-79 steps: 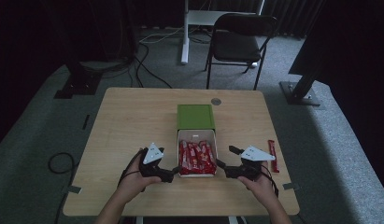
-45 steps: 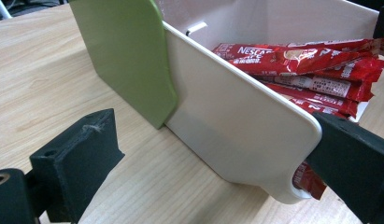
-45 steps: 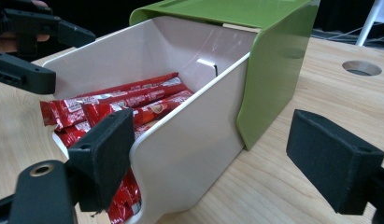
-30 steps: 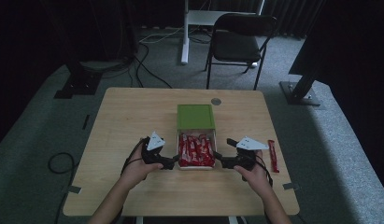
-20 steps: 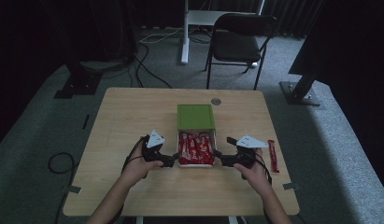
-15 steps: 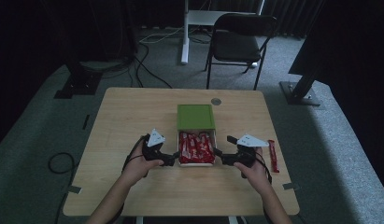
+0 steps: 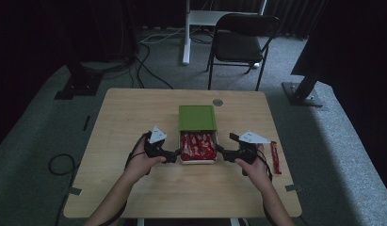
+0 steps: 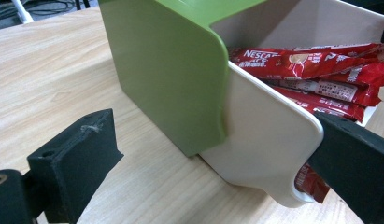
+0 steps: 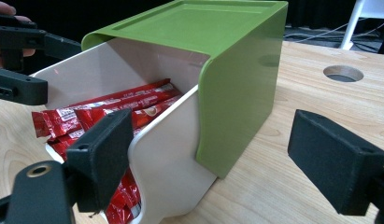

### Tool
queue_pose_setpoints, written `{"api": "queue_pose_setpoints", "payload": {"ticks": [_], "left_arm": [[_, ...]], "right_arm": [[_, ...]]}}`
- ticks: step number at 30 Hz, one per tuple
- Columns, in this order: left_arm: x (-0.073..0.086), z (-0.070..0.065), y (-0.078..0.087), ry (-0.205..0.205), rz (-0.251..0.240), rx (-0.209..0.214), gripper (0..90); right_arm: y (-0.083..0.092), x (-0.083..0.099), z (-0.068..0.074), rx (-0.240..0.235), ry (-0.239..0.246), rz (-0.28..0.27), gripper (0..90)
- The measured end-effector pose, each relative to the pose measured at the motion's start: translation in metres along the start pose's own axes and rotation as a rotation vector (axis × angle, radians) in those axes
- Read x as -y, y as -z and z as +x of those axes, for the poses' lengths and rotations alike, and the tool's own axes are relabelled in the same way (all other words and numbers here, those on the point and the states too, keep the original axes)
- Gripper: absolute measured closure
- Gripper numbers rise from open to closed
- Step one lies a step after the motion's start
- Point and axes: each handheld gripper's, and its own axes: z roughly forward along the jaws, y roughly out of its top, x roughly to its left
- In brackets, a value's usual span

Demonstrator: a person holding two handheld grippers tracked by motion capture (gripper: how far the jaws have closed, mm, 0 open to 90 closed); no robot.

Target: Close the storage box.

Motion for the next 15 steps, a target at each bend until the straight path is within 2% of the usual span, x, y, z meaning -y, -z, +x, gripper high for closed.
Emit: {"api": "queue_pose_setpoints", "payload": {"ticks": [9, 15], "left_arm": [[-0.003, 0.008, -0.006, 0.022, -0.01, -0.014, 3.7], [-0.006, 0.012, -0.009, 0.018, -0.011, -0.027, 3.7]], "right_arm": [[-0.009, -0.006, -0.005, 0.014, 0.006, 0.005, 14.2], [-0.014, -0.008, -0.008, 0.024, -0.006, 0.001, 13.9]]}}
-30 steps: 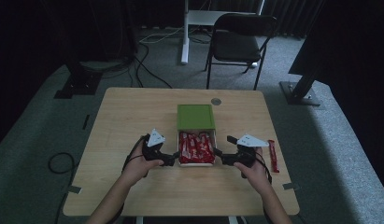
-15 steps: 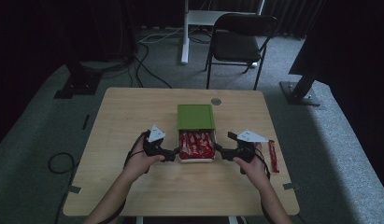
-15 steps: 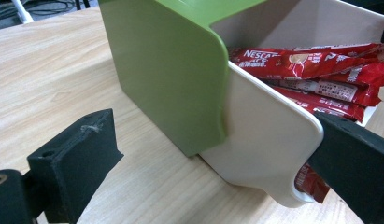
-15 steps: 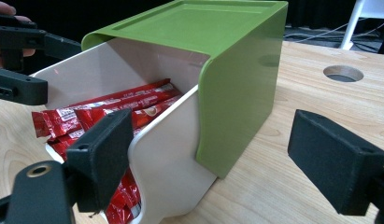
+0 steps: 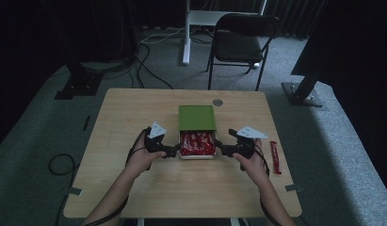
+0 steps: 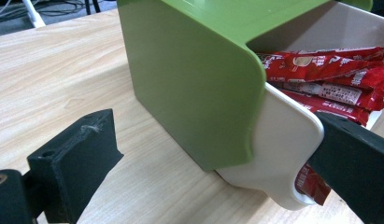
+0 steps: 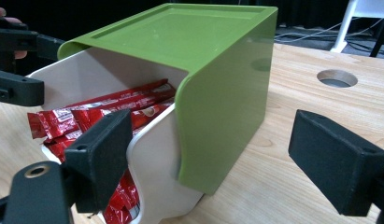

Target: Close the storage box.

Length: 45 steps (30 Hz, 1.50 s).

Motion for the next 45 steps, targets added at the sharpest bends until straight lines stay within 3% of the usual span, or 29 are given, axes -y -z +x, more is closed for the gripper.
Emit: {"api": "queue_pose_setpoints", "payload": {"ticks": [37, 41, 45], "left_arm": [[-0.012, 0.014, -0.018, 0.008, -0.011, -0.056, 3.6], [-0.012, 0.014, -0.019, 0.009, -0.005, -0.059, 3.0], [-0.01, 0.013, -0.018, -0.004, -0.007, -0.058, 3.4]], "right_arm": [[-0.024, -0.008, -0.013, 0.062, 0.0, -0.004, 12.7], [-0.025, -0.008, -0.013, 0.065, -0.028, 0.0, 10.8], [-0.024, -0.007, -0.011, 0.061, -0.013, -0.01, 15.7]]}}
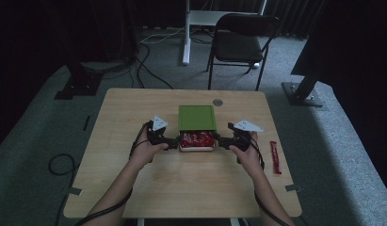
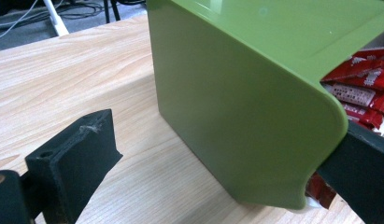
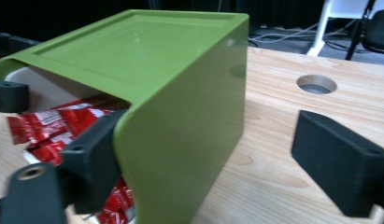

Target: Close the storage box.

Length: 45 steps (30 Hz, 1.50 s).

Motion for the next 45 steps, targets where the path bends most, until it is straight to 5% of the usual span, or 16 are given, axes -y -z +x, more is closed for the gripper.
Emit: {"api": "queue_pose_setpoints", "payload": {"ticks": [7, 14, 45], "left_arm": [[0.001, -0.003, 0.008, 0.028, -0.017, 0.039, 3.4], [0.004, -0.005, 0.018, 0.029, -0.011, 0.056, 3.4], [0.053, 0.02, 0.067, 0.093, 0.024, -0.051, 3.4]], "right_arm": [[0.009, -0.002, 0.003, -0.037, 0.002, -0.044, 17.1], [0.02, -0.002, 0.001, -0.023, 0.003, -0.049, 17.1], [0.065, 0.032, -0.021, 0.082, 0.016, 0.02, 17.1]]}}
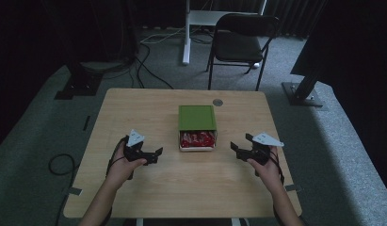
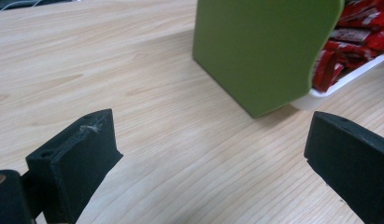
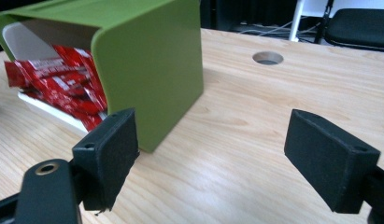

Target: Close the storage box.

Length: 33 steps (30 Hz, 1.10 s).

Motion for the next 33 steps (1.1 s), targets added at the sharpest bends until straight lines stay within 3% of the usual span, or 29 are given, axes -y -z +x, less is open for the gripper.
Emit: {"api": "queue_pose_setpoints", "payload": {"ticks": [9, 23, 27, 33], "left_arm": [[0.014, 0.007, 0.008, 0.025, 0.019, -0.035, 3.4], [0.041, 0.017, 0.028, 0.056, 0.049, -0.123, 3.4], [0.049, 0.022, 0.033, 0.08, 0.055, -0.142, 3.4], [0.066, 0.038, 0.045, 0.142, 0.064, -0.214, 3.4]], "right_arm": [[0.013, 0.018, -0.005, 0.021, -0.008, 0.038, 17.0], [0.028, 0.039, -0.009, 0.05, -0.029, 0.068, 17.1], [0.028, 0.042, -0.008, 0.063, -0.035, 0.073, 17.1], [0.027, 0.048, -0.013, 0.104, -0.05, 0.092, 17.0]]}}
